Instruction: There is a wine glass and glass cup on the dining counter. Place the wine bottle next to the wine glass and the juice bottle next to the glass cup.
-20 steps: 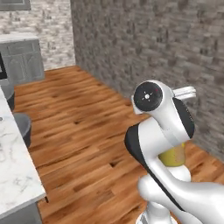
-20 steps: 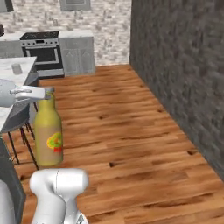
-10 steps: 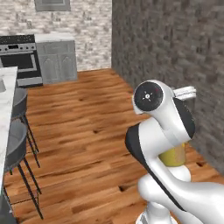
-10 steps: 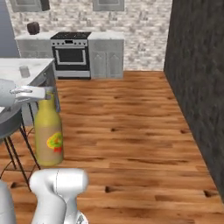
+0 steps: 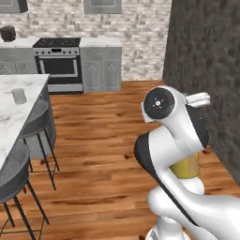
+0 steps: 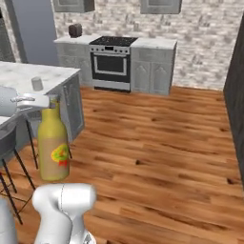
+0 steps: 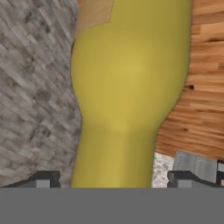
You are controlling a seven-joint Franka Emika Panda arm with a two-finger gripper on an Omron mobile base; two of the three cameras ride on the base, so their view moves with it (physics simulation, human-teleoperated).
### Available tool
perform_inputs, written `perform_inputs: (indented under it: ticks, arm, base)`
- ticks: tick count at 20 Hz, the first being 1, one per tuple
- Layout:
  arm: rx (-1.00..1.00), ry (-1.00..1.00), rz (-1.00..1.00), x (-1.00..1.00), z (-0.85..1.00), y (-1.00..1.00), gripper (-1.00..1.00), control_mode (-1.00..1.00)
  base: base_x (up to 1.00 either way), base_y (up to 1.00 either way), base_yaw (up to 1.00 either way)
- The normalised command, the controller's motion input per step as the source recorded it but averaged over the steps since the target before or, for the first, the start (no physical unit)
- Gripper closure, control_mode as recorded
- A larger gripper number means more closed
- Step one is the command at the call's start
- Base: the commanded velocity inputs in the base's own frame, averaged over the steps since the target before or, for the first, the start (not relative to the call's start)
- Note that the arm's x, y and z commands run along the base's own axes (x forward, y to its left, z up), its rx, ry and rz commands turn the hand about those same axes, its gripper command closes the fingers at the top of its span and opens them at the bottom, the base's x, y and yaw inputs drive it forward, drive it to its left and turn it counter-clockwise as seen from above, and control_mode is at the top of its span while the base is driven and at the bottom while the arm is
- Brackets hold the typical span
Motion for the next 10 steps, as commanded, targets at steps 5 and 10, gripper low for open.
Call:
perform_inputs:
  ticks: [5,10]
  arm:
    - [0.00,0.00,0.00,0.00,0.00,0.00,1.00,1.00]
    - [0.00,0.00,0.00,0.00,0.00,0.00,1.00,1.00]
  base:
    - [1.00,-0.56,0.42]
    - [1.00,-0.54,0.44]
